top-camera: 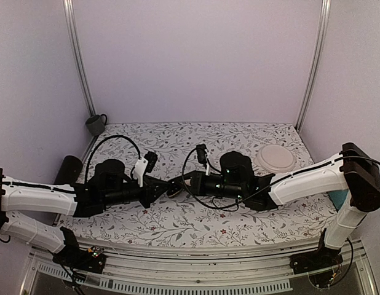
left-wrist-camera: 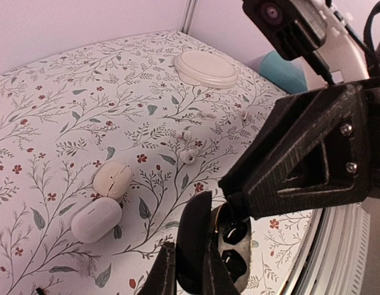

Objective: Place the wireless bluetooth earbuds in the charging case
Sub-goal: Insert the right earbud into the right side groove of the charging case.

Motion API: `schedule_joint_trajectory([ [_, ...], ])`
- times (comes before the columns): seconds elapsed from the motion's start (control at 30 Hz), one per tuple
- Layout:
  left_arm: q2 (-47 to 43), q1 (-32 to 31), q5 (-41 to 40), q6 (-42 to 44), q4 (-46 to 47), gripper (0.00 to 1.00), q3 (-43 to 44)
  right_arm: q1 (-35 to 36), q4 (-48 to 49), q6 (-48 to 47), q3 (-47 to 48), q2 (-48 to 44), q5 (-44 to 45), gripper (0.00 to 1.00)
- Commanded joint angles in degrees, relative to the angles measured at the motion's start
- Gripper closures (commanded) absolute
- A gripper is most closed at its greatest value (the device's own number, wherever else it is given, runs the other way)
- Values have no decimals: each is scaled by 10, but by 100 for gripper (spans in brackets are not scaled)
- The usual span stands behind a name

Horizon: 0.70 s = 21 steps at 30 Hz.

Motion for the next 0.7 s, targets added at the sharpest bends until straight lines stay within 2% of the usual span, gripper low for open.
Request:
schedule_joint_trajectory([
  [0.0, -7, 2, -21, -1, 33, 100, 17, -11, -94, -5, -18, 7, 55, 85],
  [0.67, -2, 2, -23, 0, 33, 100, 19, -11, -110, -10, -7, 18, 55, 85],
])
